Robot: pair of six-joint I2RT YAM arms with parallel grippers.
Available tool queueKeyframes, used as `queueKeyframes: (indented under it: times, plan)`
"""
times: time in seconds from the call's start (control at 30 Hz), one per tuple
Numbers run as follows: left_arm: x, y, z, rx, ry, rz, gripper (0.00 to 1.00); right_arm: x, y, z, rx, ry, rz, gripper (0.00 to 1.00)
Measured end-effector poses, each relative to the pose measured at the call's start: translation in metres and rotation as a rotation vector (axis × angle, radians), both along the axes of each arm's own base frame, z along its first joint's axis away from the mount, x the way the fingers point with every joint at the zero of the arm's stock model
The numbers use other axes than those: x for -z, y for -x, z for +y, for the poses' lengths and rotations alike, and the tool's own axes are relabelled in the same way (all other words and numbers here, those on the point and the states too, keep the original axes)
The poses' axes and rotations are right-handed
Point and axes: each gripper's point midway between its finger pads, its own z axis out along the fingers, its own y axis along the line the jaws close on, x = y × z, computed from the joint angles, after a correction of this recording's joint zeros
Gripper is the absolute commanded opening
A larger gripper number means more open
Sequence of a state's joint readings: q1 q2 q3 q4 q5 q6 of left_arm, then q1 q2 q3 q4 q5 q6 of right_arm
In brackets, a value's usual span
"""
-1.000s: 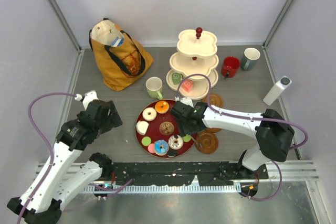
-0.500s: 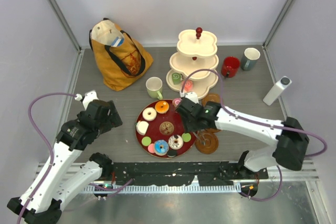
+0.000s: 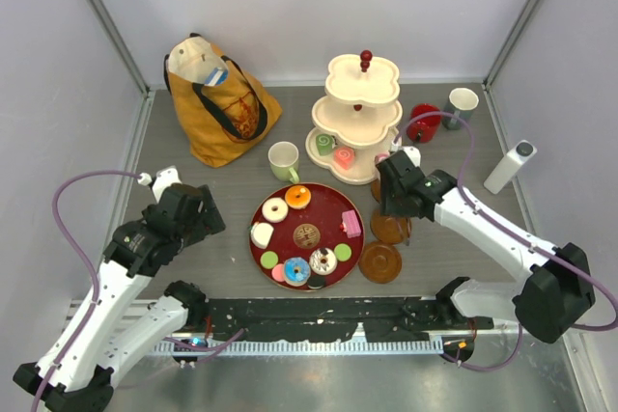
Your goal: Serve the afternoon tea
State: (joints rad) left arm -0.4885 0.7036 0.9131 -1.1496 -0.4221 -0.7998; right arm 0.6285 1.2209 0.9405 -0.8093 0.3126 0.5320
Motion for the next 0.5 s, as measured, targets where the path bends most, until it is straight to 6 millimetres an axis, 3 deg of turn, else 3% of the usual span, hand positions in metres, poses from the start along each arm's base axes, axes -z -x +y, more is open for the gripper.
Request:
queueKeyframes:
  times: [0.2,0.5]
  plan:
    - [0.001,0.0,0.0,0.0,-0.002,0.003,1.0,0.01,-0.008,-0.021,0.043,0.02,0.015,0.47]
    - [0.002,0.0,0.0,0.0,-0.004,0.008,1.0,0.029,-0.036,-0.005,-0.008,0.043,0.049,0.47]
